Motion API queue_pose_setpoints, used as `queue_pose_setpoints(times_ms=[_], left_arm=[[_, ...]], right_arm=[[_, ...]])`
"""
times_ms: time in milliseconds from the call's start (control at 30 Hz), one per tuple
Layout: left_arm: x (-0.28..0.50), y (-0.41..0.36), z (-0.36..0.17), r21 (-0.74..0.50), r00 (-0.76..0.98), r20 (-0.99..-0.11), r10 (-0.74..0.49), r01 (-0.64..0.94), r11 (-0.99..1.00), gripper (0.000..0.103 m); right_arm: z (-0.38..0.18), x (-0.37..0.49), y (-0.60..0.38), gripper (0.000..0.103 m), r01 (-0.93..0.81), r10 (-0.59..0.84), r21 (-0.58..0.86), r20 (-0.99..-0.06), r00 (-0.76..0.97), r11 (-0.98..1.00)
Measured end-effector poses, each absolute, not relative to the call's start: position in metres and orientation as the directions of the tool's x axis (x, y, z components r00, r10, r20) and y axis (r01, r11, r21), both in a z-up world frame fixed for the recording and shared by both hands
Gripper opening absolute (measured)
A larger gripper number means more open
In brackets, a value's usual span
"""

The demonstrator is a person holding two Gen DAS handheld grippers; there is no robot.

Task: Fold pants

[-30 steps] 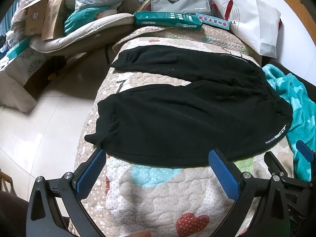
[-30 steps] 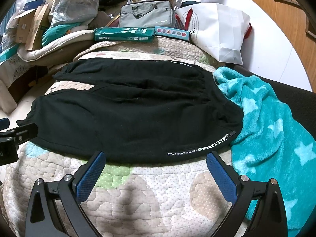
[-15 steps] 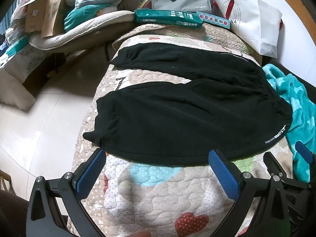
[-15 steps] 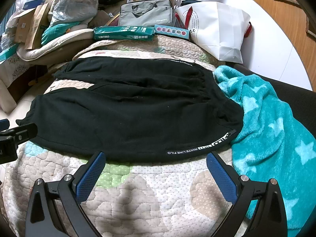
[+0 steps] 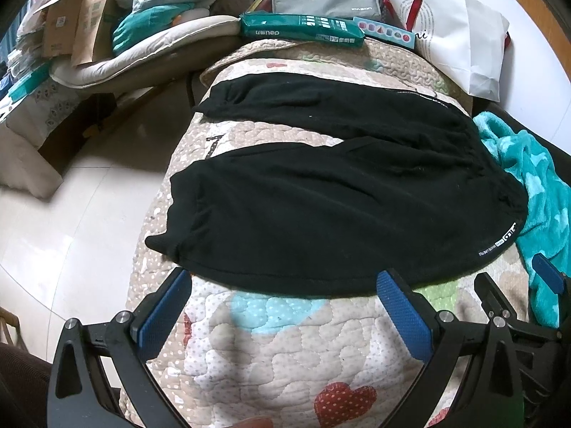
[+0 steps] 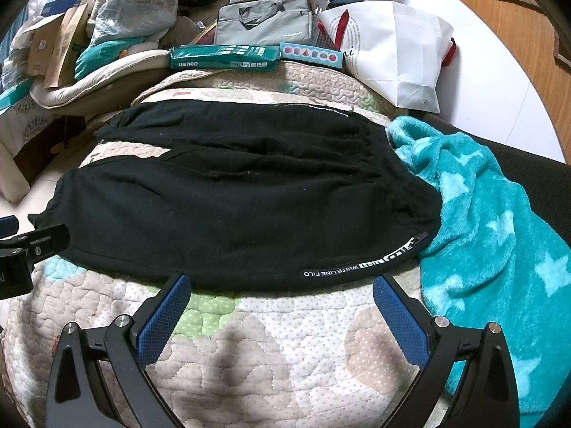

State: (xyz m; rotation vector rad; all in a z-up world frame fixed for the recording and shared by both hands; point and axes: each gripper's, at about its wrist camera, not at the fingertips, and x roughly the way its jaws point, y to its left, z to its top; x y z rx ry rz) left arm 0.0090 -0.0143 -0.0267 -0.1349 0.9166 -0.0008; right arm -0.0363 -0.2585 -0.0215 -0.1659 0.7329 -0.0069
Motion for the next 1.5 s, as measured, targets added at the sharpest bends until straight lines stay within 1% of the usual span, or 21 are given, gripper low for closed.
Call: queue_pose_setpoints(times_ms=[333,833,1233,1400,1500], left_arm=[[0.012,-0.013,-0.03,-0.119,0.59,-0.805,-0.061,-0.061,0.991,0.103],[0.018,-0.008,-0.042,-0.157,0.539,-0.838,-0.085,-0.09,0.983,0.103],[0.022,-0.01,-0.049,-0.147,0.518,-0.852,-0.08,-0.089,0.985,0.103],[0.029,-0.011,-0.061,-0.147,0.476,-0.875,-0.088,-0.087,0.985,0.103],[0.034,-0.013,-0.073,-0.134,0.41,-0.908,-0.086,-0.091,0.987,0.103]], right_arm=[[-0.023,-0.036,-0.259,0.103,-0.052,-0.065,-0.154,-0.668,0.741,0.987],[-0.024,-0.035,-0.259,0.103,-0.053,-0.064,-0.152,-0.674,0.735,0.987],[-0.024,-0.035,-0.259,0.103,-0.054,-0.064,-0.152,-0.675,0.735,0.987],[-0.024,-0.035,-0.259,0.103,-0.054,-0.063,-0.152,-0.676,0.734,0.987],[-0.024,-0.036,-0.257,0.103,-0.056,-0.061,-0.151,-0.675,0.736,0.987]])
